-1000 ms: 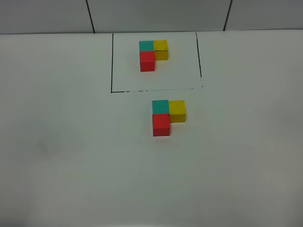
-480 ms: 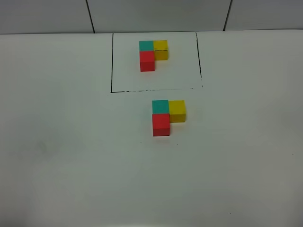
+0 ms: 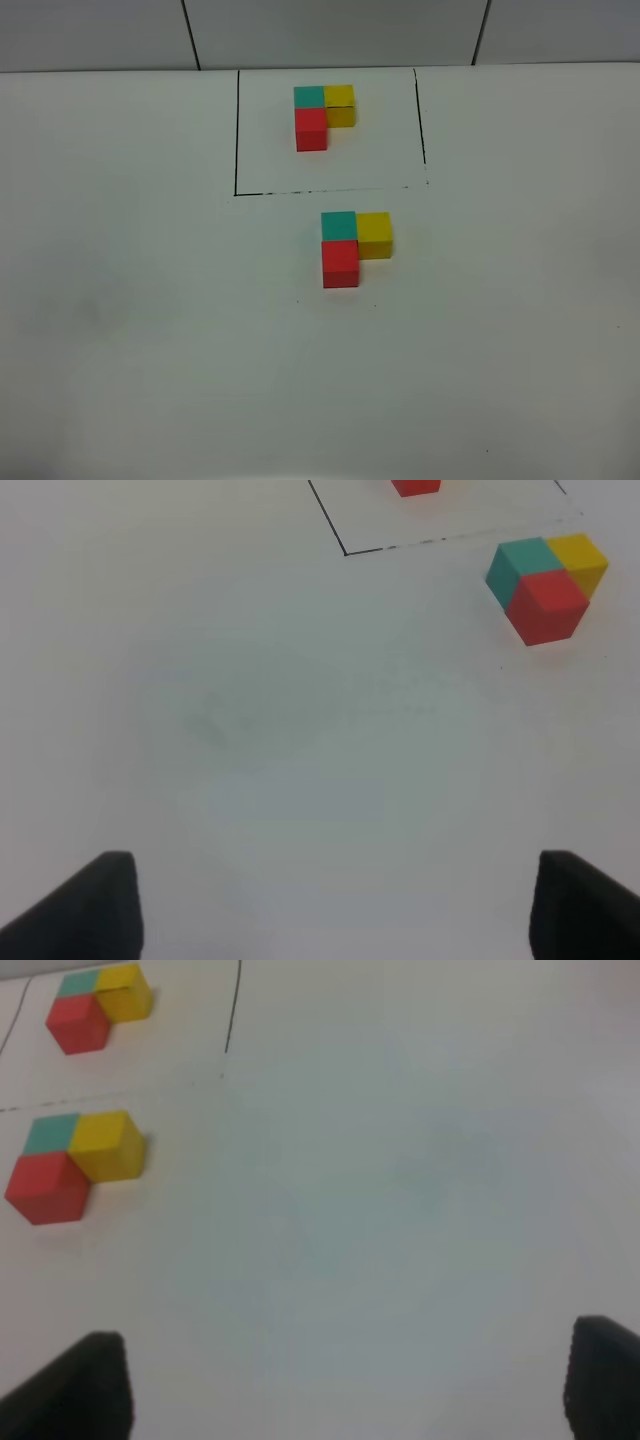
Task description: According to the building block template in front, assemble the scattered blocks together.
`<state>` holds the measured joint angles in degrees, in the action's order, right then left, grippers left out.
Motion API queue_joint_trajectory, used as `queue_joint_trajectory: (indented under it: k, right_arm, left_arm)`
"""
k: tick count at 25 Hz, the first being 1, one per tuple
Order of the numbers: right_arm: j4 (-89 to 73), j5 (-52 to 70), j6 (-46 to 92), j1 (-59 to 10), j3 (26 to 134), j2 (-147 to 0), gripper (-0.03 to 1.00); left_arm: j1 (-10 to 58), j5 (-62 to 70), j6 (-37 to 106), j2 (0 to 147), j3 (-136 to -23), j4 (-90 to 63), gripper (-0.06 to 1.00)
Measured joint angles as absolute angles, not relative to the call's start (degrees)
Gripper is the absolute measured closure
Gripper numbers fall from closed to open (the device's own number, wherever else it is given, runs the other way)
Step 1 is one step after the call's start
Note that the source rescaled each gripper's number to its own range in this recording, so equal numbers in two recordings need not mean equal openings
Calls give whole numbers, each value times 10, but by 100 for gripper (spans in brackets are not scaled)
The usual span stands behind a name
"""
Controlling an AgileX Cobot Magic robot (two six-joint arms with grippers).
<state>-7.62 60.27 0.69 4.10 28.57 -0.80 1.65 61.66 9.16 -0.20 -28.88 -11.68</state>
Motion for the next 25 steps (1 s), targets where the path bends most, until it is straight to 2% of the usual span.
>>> queue_joint_trajectory:
  k: [25]
  right_arm:
    - [-76, 603, 7, 25, 286, -7, 16]
  left_arm:
    - [17, 617, 91, -2, -289, -117, 15]
